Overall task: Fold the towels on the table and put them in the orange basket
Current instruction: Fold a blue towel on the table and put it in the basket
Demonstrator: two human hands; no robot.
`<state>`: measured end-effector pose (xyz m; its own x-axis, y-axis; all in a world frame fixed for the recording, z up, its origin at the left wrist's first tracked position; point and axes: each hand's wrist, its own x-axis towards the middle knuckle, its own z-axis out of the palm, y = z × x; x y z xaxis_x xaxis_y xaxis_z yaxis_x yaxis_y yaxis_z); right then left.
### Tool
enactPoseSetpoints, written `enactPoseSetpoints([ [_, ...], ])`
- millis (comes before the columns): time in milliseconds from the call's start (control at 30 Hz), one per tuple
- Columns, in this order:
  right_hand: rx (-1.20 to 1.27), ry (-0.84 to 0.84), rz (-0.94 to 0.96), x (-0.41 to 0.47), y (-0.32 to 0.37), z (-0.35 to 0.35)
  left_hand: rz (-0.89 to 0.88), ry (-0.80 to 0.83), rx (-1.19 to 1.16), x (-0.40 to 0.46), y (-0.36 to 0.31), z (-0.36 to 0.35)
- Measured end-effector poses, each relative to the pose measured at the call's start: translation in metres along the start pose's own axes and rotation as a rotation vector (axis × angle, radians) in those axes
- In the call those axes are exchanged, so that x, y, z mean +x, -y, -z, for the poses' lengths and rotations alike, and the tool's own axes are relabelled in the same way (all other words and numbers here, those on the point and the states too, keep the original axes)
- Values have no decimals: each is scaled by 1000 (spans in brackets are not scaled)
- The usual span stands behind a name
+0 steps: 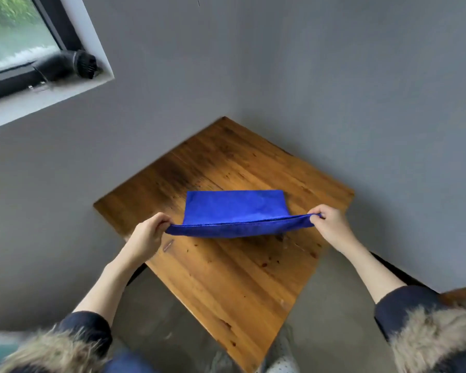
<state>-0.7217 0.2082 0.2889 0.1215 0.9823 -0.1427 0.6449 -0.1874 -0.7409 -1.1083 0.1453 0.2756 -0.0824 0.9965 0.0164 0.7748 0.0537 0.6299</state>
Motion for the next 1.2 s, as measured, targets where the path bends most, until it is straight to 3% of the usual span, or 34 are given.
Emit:
enactPoseSetpoints([
  [100, -52, 111, -106, -16, -35, -12, 53, 118, -46, -24, 14, -26],
  [233, -70, 397, -324, -32, -69, -13, 162, 342, -72, -49, 28, -49],
  [300, -32, 474, -412, -39, -77, -13, 230, 376, -98, -57, 31, -56],
  [633, 271, 250, -482, -19, -72, -29, 278, 149, -275, -24, 32, -71],
  [1200, 452, 209, -520, 98, -79, -81, 317, 44, -154, 96, 67, -112],
])
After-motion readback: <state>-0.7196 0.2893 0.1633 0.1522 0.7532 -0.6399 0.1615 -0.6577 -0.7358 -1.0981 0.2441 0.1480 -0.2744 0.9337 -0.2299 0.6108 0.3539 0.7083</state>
